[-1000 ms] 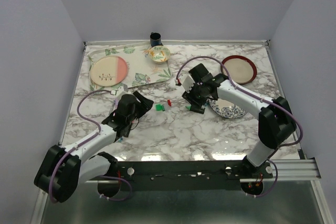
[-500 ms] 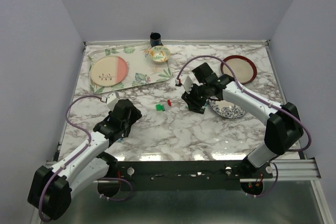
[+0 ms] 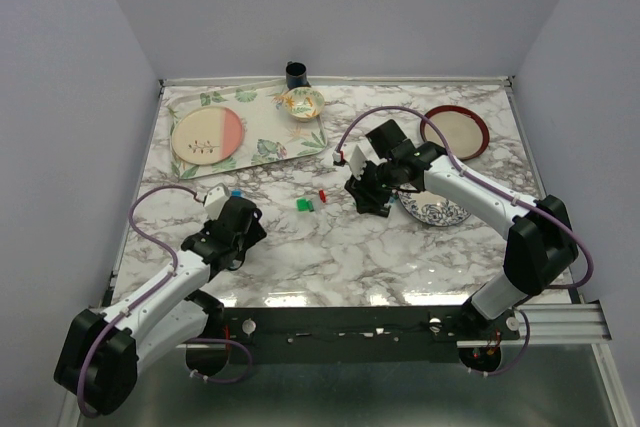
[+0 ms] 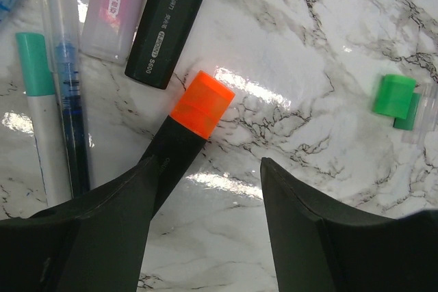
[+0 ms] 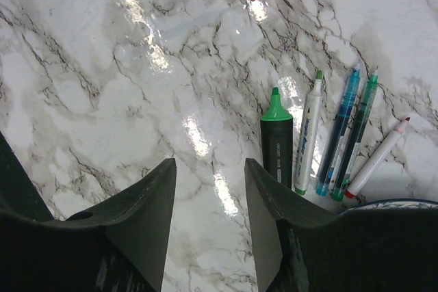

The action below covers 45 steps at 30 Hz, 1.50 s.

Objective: Open the pen caps

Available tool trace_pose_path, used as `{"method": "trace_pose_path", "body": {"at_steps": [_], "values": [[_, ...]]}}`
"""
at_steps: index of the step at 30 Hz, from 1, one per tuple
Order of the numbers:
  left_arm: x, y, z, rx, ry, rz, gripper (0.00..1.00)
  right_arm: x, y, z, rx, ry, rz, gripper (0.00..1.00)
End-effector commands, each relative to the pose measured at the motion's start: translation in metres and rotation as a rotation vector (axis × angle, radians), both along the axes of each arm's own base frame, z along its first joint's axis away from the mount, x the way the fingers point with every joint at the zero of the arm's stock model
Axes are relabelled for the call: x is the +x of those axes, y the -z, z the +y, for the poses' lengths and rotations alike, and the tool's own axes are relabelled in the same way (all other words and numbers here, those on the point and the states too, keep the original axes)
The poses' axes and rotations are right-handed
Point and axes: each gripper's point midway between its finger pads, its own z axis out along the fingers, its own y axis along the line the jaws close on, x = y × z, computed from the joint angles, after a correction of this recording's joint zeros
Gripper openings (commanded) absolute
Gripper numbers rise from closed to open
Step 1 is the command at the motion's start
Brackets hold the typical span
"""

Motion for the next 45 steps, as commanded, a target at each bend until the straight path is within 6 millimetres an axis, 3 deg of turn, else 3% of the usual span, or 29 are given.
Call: {"method": "trace_pose_path", "body": {"at_steps": [1, 16, 28, 45], "values": [[-0.007, 0.013, 0.006, 0.049, 0.031, 0.034, 0.7, -0.005, 0.001, -0.001, 0.011, -0.025, 0.016, 0.53], [-0.009, 0.018, -0.001, 0.064, 0.086, 0.065, 0.7, -0.007, 0.005, 0.0, 0.008, -0.028, 0.033, 0.53], [-0.007, 0.018, 0.013, 0.148, 0.016, 0.078, 0.69, -0.008, 0.004, 0.0, 0.01, -0.033, 0.035, 0.53], [-0.013, 0.039, -0.002, 0.205, 0.083, 0.188, 0.4, -0.009, 0.001, 0.001, 0.02, -0.037, 0.032, 0.53]]}}
